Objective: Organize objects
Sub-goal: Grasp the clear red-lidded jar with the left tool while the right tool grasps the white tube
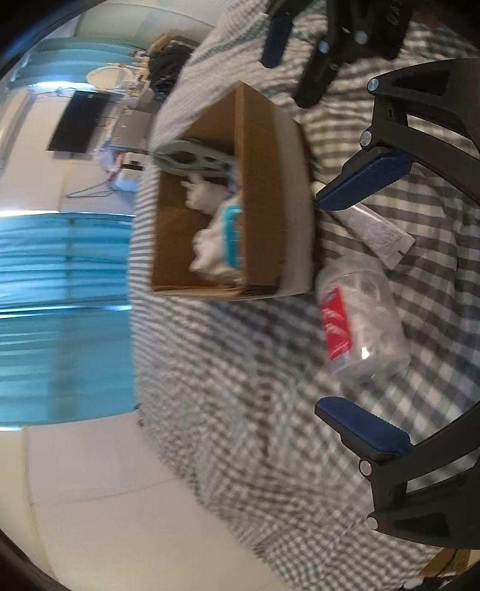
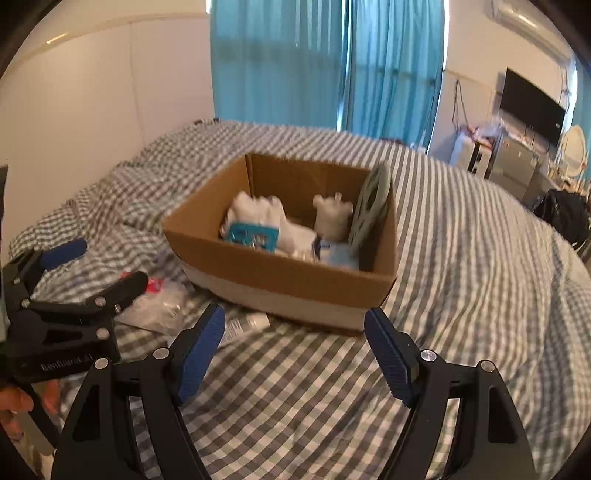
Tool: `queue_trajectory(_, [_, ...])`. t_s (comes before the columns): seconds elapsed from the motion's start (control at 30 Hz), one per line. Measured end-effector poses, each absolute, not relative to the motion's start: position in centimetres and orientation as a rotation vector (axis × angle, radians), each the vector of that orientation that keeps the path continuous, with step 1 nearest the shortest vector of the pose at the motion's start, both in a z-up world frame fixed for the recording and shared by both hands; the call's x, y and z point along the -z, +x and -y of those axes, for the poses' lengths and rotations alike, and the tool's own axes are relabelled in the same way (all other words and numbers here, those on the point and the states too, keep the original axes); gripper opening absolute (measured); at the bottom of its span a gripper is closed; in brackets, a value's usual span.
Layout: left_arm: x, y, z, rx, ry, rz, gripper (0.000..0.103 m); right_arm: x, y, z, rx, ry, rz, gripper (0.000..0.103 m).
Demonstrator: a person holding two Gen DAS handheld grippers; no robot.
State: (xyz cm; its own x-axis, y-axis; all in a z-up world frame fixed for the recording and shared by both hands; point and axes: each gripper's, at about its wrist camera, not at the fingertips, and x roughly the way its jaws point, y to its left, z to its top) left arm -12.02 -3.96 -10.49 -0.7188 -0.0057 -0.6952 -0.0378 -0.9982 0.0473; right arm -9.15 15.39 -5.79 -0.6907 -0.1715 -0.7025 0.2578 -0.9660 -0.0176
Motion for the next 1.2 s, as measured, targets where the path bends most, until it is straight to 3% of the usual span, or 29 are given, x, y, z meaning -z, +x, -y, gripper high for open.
queue_trajectory(0.4, [16.1, -15.1, 3.8, -2.876, -1.46, -0.127, 0.103, 9.7, -10.9, -17.2, 2.64, 1.216, -0.096, 0.078])
queue_trajectory(0.47, [16.5, -15.2, 4.1, -2.89, -1.482, -0.114, 0.097, 9.9, -10.7, -17.5, 2.643, 1.225, -0.089, 0.078])
queue_trajectory(0.87, [10.5, -11.3, 6.7, -2.992, -1.262, 0.016, 0.096, 9.3, -9.4, -16.0, 2.656, 1.24, -0.065, 0.078])
queue_trajectory(1.2, [10.7, -11.0, 10.9, -3.015, -1.26, 0.144, 0.096, 13.7, -13.7, -9.8, 2.578, 1.409, 0.027, 0.078])
